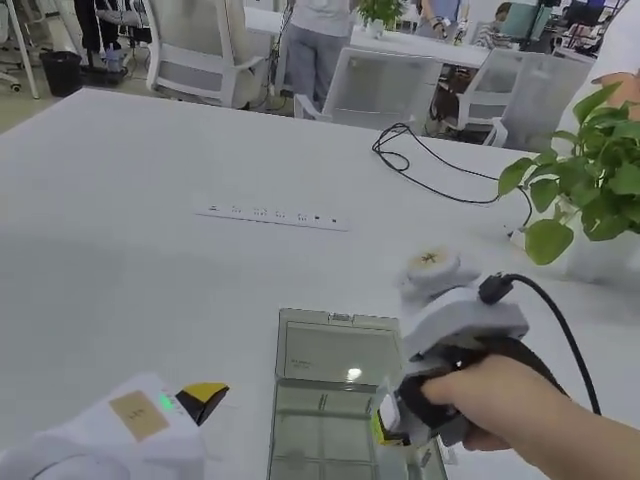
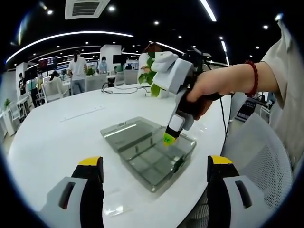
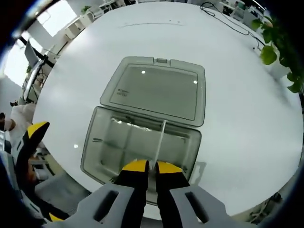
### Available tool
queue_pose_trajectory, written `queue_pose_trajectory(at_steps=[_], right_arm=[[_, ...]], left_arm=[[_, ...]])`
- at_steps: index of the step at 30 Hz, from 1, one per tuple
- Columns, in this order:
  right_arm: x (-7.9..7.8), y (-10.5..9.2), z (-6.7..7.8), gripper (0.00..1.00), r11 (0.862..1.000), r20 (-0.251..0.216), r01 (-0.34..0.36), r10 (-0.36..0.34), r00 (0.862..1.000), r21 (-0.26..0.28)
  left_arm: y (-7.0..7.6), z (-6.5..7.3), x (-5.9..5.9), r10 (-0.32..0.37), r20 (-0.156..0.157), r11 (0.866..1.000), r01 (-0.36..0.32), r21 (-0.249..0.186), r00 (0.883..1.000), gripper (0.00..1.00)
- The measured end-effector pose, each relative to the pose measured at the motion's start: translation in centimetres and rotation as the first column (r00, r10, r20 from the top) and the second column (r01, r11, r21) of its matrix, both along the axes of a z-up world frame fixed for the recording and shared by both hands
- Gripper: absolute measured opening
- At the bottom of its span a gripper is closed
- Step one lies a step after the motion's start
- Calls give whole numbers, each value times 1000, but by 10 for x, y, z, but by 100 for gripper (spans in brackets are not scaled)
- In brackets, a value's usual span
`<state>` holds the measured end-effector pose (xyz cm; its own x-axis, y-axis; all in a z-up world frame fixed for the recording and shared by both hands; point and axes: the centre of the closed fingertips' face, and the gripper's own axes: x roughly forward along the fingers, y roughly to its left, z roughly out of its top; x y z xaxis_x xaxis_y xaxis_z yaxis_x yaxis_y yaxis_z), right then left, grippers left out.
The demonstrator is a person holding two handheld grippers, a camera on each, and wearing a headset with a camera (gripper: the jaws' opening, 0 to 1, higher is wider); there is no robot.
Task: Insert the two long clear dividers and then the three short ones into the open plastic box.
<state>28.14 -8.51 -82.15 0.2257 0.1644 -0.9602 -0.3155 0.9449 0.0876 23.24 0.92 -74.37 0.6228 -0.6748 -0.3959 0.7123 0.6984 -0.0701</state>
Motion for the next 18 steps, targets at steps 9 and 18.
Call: queue_pose_trajectory(at_steps=[9,18], right_arm=[[1,1,-9,7,999,12,-23,23,1000,-36],[0,0,-16,7,999,10,-8,8,1000,-37]], left_arm=[[5,3,-1,26,-26,999,-27,-33,999,91],[13,8,2,51,-38,996,-53,-72,998,90]])
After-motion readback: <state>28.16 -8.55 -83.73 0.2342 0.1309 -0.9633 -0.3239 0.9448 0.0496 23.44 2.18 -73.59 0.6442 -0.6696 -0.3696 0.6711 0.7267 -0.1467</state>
